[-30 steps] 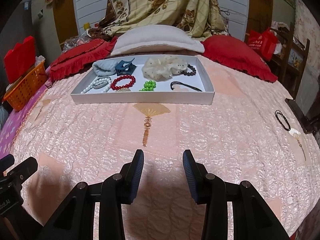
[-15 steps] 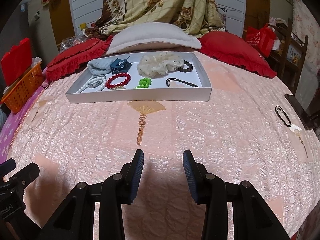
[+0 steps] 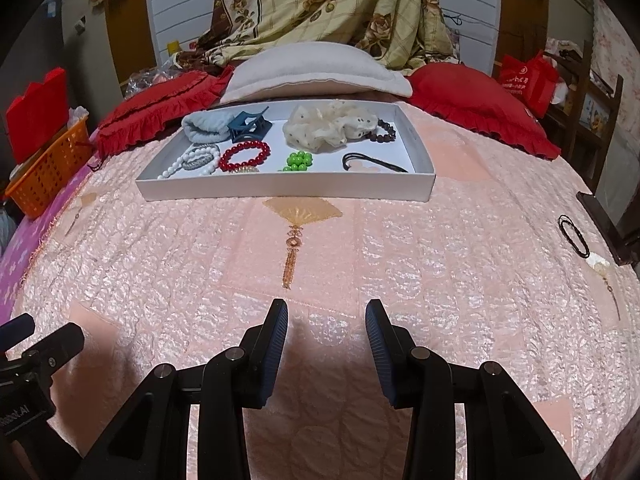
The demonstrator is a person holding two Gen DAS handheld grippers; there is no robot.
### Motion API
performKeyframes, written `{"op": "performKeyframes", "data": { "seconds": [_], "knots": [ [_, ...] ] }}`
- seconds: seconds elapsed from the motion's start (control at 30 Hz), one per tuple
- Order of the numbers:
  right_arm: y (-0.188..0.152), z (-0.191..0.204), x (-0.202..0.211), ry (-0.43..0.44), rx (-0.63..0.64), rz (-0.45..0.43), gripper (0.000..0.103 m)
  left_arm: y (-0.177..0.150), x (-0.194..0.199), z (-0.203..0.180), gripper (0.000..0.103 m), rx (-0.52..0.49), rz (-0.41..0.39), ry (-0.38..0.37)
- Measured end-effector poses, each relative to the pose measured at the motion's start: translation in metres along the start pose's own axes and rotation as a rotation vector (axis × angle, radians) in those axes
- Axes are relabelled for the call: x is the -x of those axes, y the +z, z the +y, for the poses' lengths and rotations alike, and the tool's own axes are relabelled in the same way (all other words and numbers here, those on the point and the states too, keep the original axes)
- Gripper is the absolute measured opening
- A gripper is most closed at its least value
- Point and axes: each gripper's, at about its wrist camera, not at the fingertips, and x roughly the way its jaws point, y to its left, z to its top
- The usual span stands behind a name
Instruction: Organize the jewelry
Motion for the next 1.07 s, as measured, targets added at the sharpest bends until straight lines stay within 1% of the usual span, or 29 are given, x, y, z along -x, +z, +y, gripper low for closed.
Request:
{"op": "performKeyframes", "data": {
  "seconds": [0.17,0.4,0.6,0.87,1.07],
  "knots": [
    [0.001,-0.001,-0.002,-0.002,0.002,-0.004,0.039,0.000,0.000,-0.004,0.088,-0.011,0.000,0.008],
    [0.000,-0.005,-0.006,0.025,-0.003,0.009,0.039,0.002,-0.002,-0.012,0.088,-0.030,0.010,0.019],
    [0.004,-0.009,-0.007,0.016,-0.004,0.000,0.039,0.006,0.000,-0.019,0.088,-0.043,0.003,0.023],
    [0.007,-0.014,-0.010,0.024,-0.015,0.011,0.039,0.011,-0.003,-0.016,0.088,-0.023,0.013,0.014],
    [0.010,-0.013,-0.014,0.027,-0.006,0.029,0.039,0.015,-0.001,-0.018,0.088,-0.014,-0.005,0.024]
  ]
}}
